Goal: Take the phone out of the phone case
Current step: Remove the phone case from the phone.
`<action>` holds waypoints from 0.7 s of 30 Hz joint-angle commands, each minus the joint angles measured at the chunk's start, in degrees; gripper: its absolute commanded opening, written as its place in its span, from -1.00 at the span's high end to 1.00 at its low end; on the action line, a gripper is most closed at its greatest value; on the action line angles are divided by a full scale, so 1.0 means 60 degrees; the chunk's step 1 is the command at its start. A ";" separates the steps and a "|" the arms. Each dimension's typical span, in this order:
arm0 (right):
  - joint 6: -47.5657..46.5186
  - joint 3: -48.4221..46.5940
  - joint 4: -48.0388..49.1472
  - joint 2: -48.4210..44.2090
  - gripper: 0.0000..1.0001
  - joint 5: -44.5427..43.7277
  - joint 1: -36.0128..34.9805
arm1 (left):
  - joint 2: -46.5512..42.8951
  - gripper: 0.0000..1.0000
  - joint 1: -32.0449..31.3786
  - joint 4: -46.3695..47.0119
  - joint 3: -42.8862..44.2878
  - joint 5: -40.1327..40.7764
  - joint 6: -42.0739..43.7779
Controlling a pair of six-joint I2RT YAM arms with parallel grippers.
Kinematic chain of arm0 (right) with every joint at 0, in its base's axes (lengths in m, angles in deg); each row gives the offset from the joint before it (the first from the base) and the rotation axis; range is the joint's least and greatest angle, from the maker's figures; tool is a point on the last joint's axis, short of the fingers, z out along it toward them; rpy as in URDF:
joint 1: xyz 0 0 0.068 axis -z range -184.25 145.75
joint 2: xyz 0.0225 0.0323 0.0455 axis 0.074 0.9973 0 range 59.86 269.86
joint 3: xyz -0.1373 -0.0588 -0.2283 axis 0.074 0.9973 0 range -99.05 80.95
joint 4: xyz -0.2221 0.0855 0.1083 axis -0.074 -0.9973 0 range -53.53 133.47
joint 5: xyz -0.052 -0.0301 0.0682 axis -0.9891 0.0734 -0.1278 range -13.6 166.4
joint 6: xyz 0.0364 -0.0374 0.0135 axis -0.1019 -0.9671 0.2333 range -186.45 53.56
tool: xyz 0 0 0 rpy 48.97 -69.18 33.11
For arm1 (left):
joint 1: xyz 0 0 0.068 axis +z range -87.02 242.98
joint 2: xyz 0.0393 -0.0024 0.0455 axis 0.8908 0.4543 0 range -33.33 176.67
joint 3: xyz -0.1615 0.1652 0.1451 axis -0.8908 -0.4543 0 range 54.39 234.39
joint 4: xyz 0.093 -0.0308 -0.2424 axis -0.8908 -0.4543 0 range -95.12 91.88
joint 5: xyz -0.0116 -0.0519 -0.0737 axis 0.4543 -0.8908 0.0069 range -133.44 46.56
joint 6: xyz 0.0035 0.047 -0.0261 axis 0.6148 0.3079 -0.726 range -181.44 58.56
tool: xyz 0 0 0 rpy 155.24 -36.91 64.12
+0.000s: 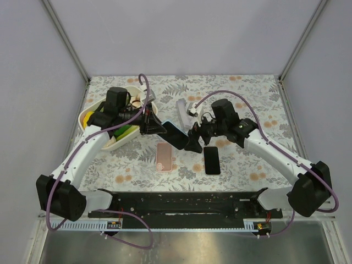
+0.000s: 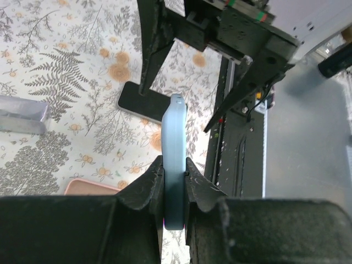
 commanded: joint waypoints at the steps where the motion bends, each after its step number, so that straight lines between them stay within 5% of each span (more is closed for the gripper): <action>1: 0.0834 0.0239 0.1545 -0.0125 -0.86 0.1210 0.0452 | -0.0881 1.00 0.0180 0.3691 -0.0698 -0.0913 -0.2613; 8: 0.1347 0.0166 0.2132 0.0153 -0.63 0.2442 0.0541 | -0.0867 1.00 0.0253 0.4663 -0.0934 -0.1133 -0.3599; 14: 0.1333 -0.0010 0.2074 0.0227 0.07 0.3043 0.0570 | -0.0940 1.00 0.0239 0.5059 -0.1314 -0.1060 -0.3731; 21: 0.0953 -0.0141 0.1533 0.0343 0.09 0.2883 0.0585 | -0.0853 1.00 0.0239 0.4462 -0.1067 -0.1177 -0.3352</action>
